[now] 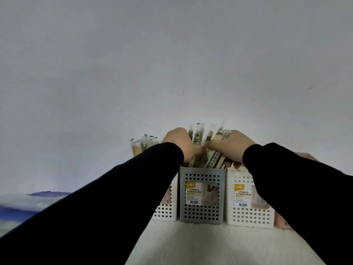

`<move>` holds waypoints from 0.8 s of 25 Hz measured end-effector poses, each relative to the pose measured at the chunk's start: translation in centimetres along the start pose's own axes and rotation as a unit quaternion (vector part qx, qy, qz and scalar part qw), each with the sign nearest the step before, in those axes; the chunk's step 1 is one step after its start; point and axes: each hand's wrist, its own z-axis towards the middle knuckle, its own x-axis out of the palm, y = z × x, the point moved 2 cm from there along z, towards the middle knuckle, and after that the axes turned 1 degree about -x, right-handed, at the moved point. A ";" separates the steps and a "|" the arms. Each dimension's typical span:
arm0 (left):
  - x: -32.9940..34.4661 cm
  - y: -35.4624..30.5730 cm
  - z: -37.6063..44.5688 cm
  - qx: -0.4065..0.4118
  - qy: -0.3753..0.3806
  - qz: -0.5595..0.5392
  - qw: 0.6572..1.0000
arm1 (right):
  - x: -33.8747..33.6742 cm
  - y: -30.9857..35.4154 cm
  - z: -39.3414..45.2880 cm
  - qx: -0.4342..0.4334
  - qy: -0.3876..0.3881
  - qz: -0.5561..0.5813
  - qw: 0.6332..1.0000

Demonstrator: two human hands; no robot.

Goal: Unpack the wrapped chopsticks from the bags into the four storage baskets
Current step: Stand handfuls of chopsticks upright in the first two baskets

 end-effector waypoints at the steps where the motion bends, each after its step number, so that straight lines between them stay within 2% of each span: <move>1: 0.2 0.0 -0.7 0.020 -0.009 -0.008 1.000 | 0.0 0.2 0.0 0.004 0.007 0.003 1.000; 3: 0.7 0.8 -2.8 0.048 -0.041 -0.015 0.998 | 0.0 0.6 0.1 0.009 0.023 -0.003 1.000; 8: 4.7 4.6 -5.6 0.142 -0.127 0.116 0.975 | 0.5 2.1 1.0 -0.011 0.021 -0.068 0.997; 13: 5.5 5.4 -5.3 0.170 -0.165 0.102 0.966 | 1.2 5.3 1.7 -0.105 0.023 -0.204 0.973; 16: 5.7 5.5 -5.4 0.176 -0.169 0.075 0.967 | 1.4 6.2 1.5 -0.147 0.071 -0.286 0.944; 18: 5.5 5.5 -5.6 0.181 -0.164 0.066 0.967 | 0.9 6.0 1.2 -0.106 0.119 -0.257 0.953; 20: 5.3 5.6 -5.9 0.185 -0.167 0.052 0.967 | 0.0 5.9 1.1 -0.081 0.114 -0.181 0.974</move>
